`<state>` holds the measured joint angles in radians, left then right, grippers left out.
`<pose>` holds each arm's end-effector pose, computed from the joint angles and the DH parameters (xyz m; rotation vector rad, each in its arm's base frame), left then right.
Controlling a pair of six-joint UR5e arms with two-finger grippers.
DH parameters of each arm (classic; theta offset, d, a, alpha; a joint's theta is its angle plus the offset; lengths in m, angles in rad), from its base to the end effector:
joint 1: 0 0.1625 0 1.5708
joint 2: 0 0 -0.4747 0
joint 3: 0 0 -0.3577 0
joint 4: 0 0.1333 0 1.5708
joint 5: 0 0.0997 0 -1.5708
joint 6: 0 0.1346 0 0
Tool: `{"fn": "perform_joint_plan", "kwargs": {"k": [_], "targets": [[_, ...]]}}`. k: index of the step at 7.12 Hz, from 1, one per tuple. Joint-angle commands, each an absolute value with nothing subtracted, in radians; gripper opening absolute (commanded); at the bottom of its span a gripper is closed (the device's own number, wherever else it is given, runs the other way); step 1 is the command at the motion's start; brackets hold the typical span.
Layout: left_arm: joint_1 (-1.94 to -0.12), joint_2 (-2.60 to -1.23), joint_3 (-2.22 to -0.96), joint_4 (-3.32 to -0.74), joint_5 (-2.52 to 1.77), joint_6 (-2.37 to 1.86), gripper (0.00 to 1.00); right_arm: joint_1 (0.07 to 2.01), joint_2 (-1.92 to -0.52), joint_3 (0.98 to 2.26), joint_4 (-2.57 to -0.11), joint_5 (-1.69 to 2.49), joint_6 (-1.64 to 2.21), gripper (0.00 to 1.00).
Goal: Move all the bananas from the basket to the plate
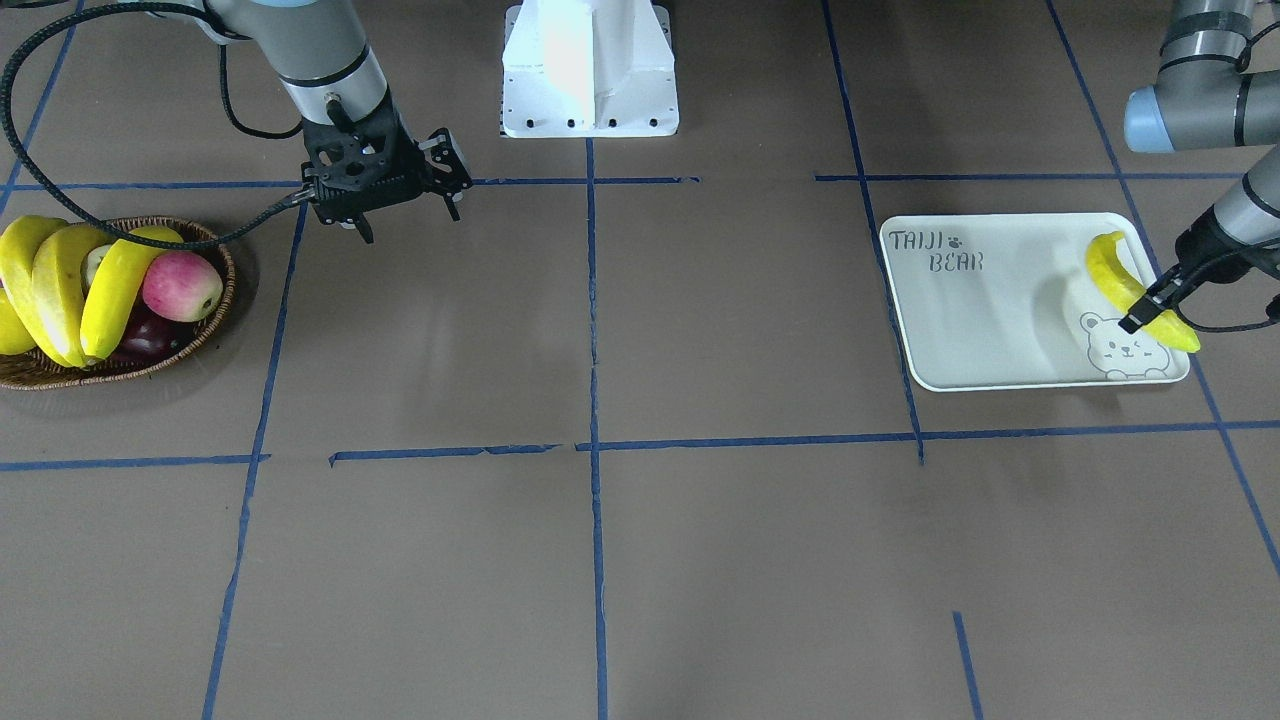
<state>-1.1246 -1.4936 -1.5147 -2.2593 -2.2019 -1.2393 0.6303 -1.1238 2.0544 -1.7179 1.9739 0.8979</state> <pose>0.1499 -0.4381 0.7231 -0.1032 0.8203 -0.5732 -0.4186 -0.4050 0.3210 0.1648 -0.8466 -0.1978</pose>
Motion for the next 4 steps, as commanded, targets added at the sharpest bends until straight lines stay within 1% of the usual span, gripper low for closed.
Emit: {"fn": "perform_joint_plan", "kwargs": {"k": [1,3,4], "targets": [[-1.134,-1.497,-1.485,-2.293,-2.197,-1.218,0.99,0.63,-1.124,2.063,-1.717,1.976,0.897,1.0],[-1.155,-1.486,-1.499,-2.339,-2.215,-1.215,1.0,0.634,-1.132,2.078,-1.718,1.977,0.897,1.0],[-1.167,-1.491,-1.521,-2.338,-2.32,-1.21,1.0,0.635,-1.175,2.11,-1.717,1.977,0.896,1.0]]}}
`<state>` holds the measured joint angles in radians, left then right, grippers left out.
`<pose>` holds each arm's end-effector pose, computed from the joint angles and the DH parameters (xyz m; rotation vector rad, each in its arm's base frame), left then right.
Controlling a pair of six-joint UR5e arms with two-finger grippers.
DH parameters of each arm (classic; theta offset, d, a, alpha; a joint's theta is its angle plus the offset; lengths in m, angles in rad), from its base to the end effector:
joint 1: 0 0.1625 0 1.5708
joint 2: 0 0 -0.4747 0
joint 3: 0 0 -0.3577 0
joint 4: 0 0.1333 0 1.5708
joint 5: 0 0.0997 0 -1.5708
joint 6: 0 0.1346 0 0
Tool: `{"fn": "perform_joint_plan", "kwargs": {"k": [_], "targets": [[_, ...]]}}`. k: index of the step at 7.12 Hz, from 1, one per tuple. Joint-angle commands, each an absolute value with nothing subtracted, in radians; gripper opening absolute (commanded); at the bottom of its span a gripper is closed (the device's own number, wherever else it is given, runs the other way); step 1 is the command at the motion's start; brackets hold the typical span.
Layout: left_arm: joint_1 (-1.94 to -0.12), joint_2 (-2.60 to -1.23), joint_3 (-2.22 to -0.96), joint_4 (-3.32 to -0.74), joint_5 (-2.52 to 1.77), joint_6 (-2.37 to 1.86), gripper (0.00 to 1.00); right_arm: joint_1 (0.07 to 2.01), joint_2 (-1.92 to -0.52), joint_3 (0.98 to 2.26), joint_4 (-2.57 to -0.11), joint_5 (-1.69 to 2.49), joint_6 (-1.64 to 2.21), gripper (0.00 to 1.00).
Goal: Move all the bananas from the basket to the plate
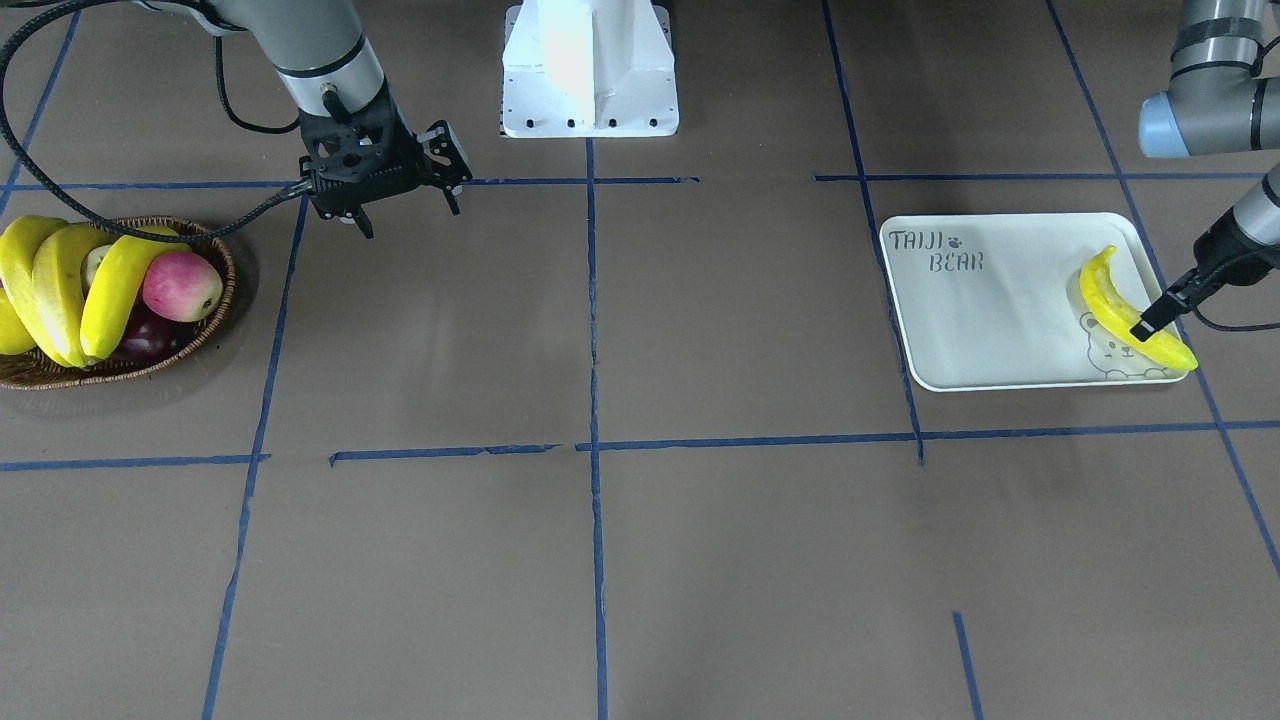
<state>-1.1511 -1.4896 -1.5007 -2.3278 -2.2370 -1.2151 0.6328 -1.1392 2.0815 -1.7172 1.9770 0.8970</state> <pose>0.1406 -0.4381 0.7198 -0.0728 0.8767 -0.5427 -0.4098 -0.3999 0.3196 0.1718 -0.8573 -0.2000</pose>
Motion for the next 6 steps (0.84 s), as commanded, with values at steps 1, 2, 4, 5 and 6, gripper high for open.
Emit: {"fn": "perform_joint_plan", "kwargs": {"k": [1,2,4,5,6], "targets": [[-1.186,-1.499,-1.566,-2.335,-2.374,-1.218,1.0,0.637,-1.222,2.146,-1.717,1.979,0.884,1.0],[-1.184,-1.502,-1.603,-2.338,-2.37,-1.221,1.0,0.658,-1.292,2.186,-1.717,1.983,0.843,1.0],[-1.183,-1.5,-1.631,-2.338,-2.364,-1.218,1.0,0.736,-1.466,2.249,-1.717,1.99,0.676,1.0],[-1.181,-1.502,-1.631,-2.338,-2.365,-1.218,1.0,0.741,-1.55,2.282,-1.715,1.979,0.68,1.0],[-1.181,-1.502,-1.632,-2.339,-2.364,-1.218,1.0,0.783,-1.636,2.293,-1.715,1.979,0.681,0.99]]}}
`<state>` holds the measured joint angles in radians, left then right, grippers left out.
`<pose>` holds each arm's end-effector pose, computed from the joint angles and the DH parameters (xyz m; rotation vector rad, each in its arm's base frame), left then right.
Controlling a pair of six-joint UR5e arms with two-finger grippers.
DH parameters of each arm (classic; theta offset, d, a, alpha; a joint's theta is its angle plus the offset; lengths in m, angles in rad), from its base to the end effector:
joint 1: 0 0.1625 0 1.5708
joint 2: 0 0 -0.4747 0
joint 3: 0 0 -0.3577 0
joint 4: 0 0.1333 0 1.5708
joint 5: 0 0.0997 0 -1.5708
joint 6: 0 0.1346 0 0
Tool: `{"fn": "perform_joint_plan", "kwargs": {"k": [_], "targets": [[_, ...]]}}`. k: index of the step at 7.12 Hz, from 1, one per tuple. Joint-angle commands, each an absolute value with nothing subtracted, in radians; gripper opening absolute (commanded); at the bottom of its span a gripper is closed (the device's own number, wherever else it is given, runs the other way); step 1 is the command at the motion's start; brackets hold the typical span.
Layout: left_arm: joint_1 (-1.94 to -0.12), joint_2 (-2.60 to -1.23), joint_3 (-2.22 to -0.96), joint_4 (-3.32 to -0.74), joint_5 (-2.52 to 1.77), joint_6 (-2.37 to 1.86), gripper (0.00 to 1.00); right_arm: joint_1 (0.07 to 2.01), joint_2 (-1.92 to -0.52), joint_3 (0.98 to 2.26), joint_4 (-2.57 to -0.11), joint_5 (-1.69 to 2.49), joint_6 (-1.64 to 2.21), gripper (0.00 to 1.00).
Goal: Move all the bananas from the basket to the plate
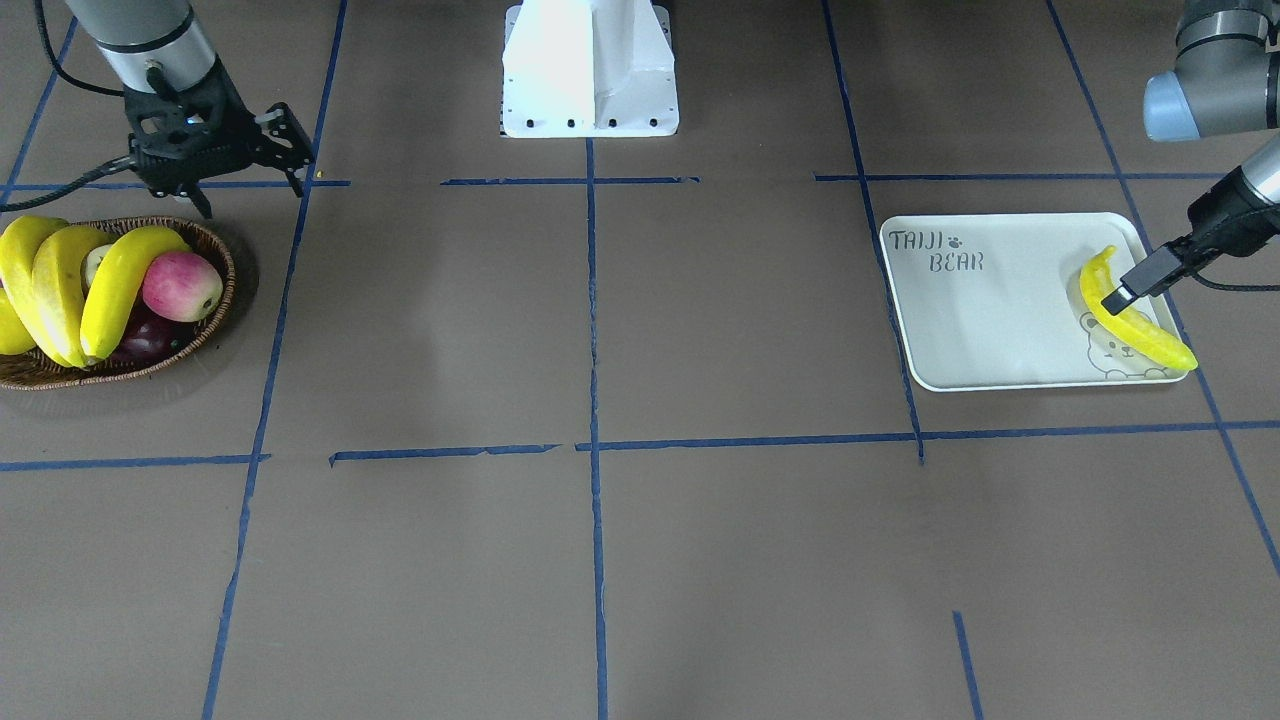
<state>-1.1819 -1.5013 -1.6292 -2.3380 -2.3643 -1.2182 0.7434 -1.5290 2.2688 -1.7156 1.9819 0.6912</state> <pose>0.1406 -0.4417 0.6403 -0.0469 1.0443 -0.4537 -0.2670 -0.3535 0.4419 0.1512 -0.6945 -0.2527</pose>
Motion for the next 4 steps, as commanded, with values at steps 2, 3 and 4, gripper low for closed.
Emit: {"fn": "perform_joint_plan", "kwargs": {"k": [2,3,4], "targets": [[-1.181,-1.5,-1.632,-2.339,-2.365,-1.218,1.0,0.86,-1.786,2.261,-1.534,1.989,0.585,0.99],[-1.181,-1.5,-1.634,-2.339,-2.365,-1.218,1.0,0.861,-1.807,2.217,-1.446,1.994,0.63,0.97],[-1.18,-1.497,-1.632,-2.351,-2.365,-1.218,1.0,0.858,-1.804,2.16,-1.361,1.99,0.801,0.92]]}}
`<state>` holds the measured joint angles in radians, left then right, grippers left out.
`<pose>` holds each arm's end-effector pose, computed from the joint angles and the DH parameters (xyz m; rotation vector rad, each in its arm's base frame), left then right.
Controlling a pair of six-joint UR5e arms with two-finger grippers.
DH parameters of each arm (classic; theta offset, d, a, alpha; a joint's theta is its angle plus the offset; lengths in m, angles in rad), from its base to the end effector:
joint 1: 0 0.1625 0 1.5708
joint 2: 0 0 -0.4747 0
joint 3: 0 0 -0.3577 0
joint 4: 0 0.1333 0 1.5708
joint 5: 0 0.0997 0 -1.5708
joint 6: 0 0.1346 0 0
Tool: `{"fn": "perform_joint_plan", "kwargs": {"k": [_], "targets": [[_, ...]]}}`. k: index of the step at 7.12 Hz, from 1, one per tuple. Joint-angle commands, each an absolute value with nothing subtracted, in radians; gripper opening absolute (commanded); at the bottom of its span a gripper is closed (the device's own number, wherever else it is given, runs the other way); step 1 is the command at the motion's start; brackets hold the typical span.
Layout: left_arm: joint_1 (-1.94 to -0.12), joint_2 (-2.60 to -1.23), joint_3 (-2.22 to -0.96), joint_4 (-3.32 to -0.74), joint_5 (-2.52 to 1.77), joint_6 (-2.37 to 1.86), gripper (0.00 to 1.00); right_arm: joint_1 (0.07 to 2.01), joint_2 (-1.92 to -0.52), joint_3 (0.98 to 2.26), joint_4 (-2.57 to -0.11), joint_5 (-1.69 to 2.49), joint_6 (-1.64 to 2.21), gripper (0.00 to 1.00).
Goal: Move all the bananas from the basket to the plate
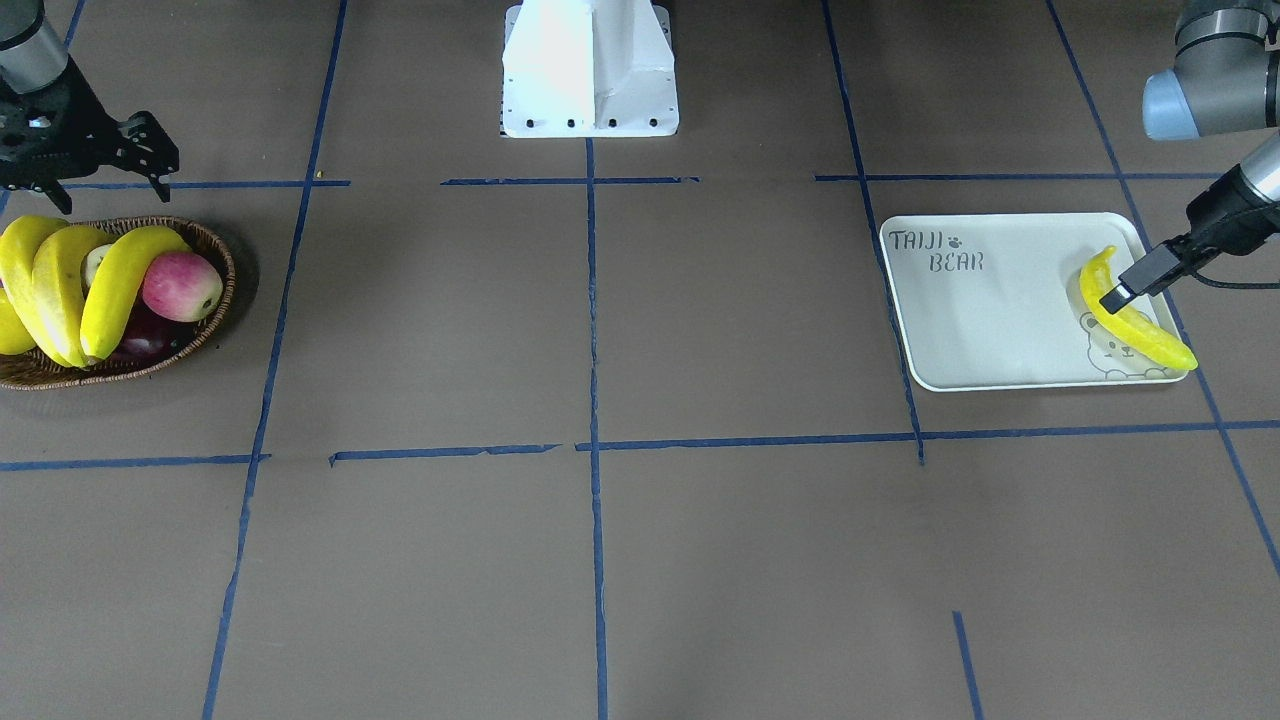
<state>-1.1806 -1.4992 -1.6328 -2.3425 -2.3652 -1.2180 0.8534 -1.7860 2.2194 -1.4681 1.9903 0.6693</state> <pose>0.1409 -0.4405 0.6388 -0.0437 1.0482 -0.4491 -0.1853 -0.3317 0.5308 0.1447 -0.6527 -0.1587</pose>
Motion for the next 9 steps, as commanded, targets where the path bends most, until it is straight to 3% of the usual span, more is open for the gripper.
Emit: {"fn": "perform_joint_plan", "kwargs": {"k": [1,3,9], "targets": [[-1.18,-1.496,-1.634,-2.352,-2.365,-1.218,1.0,0.854,-1.805,2.113,-1.224,1.99,1.01,0.78],[-1.18,-1.494,-1.634,-2.352,-2.365,-1.218,1.0,0.85,-1.816,2.039,-1.12,1.983,1.078,0.77],[-1.178,-1.491,-1.632,-2.353,-2.365,-1.218,1.0,0.778,-1.874,2.036,-1.121,1.922,1.074,0.76]]}}
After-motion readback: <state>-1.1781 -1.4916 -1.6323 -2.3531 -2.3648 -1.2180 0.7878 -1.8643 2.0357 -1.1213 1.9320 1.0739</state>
